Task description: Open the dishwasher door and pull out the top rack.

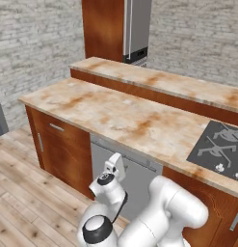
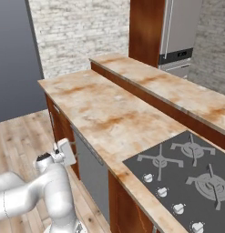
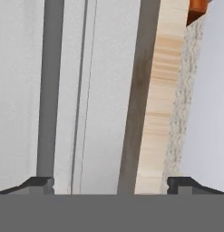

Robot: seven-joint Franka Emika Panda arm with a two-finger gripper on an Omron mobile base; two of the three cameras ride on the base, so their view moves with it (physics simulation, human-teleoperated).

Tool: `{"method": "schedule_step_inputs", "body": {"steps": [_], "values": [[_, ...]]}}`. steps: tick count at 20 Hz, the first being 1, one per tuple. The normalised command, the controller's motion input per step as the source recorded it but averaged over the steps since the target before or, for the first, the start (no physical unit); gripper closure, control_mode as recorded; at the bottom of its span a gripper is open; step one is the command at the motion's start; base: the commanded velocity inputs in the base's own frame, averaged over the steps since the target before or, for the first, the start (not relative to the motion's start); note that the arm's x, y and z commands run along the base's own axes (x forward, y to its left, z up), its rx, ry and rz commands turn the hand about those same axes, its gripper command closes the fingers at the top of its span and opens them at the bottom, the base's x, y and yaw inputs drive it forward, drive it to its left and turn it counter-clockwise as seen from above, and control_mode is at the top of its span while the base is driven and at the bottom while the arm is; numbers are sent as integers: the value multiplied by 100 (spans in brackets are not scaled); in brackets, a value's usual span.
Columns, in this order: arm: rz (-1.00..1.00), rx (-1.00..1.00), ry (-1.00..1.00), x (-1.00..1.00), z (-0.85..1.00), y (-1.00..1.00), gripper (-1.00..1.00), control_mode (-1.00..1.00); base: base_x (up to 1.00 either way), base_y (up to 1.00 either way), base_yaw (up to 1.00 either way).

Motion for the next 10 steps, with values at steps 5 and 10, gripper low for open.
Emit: {"method": "schedule_step_inputs", "body": {"steps": [5,10], "values": [[-3,-1,0,28,-21,0,-100,-100,0,0,0],[-3,-3,0,27,-21,0,-100,-100,0,0,0]]}}
